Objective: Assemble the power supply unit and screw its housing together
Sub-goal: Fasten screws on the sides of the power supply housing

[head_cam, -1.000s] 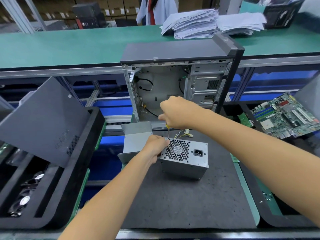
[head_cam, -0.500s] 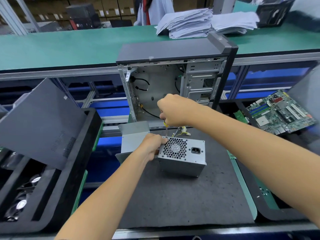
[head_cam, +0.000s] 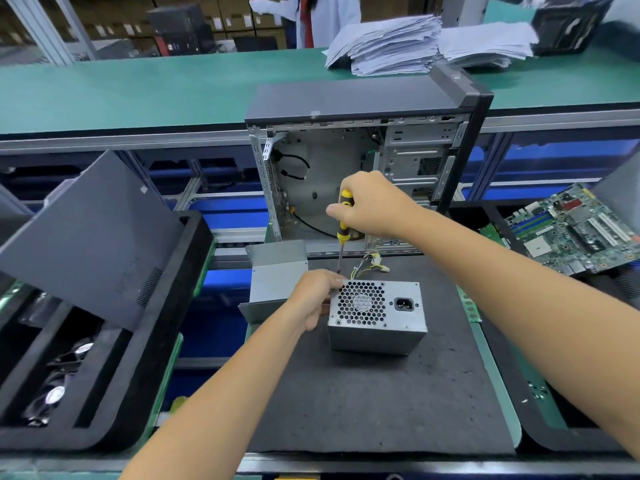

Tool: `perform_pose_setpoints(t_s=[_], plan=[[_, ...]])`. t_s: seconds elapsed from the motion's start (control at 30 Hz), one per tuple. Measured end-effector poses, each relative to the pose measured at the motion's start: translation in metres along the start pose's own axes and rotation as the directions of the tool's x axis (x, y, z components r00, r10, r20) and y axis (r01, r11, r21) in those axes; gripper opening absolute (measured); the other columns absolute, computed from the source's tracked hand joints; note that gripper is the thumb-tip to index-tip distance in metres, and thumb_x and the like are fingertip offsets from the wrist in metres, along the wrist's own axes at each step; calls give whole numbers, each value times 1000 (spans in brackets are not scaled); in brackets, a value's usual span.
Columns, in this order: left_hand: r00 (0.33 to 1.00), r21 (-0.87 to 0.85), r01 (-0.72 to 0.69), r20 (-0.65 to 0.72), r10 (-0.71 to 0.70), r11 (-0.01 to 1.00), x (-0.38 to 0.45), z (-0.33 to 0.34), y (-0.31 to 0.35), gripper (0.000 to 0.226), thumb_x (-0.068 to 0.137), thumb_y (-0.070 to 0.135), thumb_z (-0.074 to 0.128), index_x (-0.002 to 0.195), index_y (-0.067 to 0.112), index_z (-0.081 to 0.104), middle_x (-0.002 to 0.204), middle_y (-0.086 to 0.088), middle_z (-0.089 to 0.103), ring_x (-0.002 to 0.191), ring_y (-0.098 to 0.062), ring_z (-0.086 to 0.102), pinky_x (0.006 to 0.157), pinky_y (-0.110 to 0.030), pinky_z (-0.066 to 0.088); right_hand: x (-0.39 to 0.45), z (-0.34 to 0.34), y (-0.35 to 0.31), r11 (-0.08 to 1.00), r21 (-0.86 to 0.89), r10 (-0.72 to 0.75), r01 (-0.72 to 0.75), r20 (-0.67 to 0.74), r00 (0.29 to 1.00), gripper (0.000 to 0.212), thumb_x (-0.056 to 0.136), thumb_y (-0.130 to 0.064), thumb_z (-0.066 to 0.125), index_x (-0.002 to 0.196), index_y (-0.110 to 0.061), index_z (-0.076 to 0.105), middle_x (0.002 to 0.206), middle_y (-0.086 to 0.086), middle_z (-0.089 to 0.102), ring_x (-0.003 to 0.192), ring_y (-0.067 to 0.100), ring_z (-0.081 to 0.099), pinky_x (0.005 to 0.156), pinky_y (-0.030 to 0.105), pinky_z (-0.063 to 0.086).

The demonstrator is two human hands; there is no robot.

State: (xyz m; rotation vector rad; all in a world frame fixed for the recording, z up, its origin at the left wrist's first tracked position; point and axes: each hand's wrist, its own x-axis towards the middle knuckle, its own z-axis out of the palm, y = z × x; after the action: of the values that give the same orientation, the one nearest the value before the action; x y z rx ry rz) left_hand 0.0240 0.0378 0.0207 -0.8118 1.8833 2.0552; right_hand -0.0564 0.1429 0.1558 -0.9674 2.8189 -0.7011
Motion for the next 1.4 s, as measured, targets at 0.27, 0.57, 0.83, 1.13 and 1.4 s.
perform_pose_setpoints(t_s=[0.27,0.57,0.83,1.13,1.4], plan=[[992,249,-90,103,66,964,6,-14,9,13,87,5,55,86,10,67,68,3,69,60,-6,64,51,-19,48,5,-1,16,999,16,30,-29,-65,997,39,89,-38,57,87,0,57,80,13,62,68,26,53,59,33,43],[958,483,-180,-112,264,857,52,-24,30,12,89,3,55,81,0,64,88,-16,67,69,-18,59,67,-30,53,6,33,35,982,186,42,-42,4,999,25,80,-23,75,89,-11,55,85,3,59,71,19,53,62,31,44],[951,911,-106,-23,308,398,99,-22,24,10,84,3,55,83,8,64,100,-15,67,98,-31,60,78,-34,49,23,66,57,968,212,131,-136,39,991,26,87,-27,64,76,-18,42,70,0,49,60,16,44,51,29,33],[966,973,-103,48,254,207,133,-13,-3,13,86,14,64,95,5,62,108,-15,65,103,-32,59,84,-39,50,24,81,79,947,269,156,-175,91,984,10,87,-15,57,87,-17,48,79,7,60,72,28,63,65,43,55],[963,980,-61,8,268,191,144,-12,-8,17,88,4,47,98,0,61,107,-20,63,98,-35,61,78,-39,50,24,80,76,934,334,113,-126,59,992,7,86,-12,60,89,-12,53,77,4,58,62,17,52,54,29,42]])
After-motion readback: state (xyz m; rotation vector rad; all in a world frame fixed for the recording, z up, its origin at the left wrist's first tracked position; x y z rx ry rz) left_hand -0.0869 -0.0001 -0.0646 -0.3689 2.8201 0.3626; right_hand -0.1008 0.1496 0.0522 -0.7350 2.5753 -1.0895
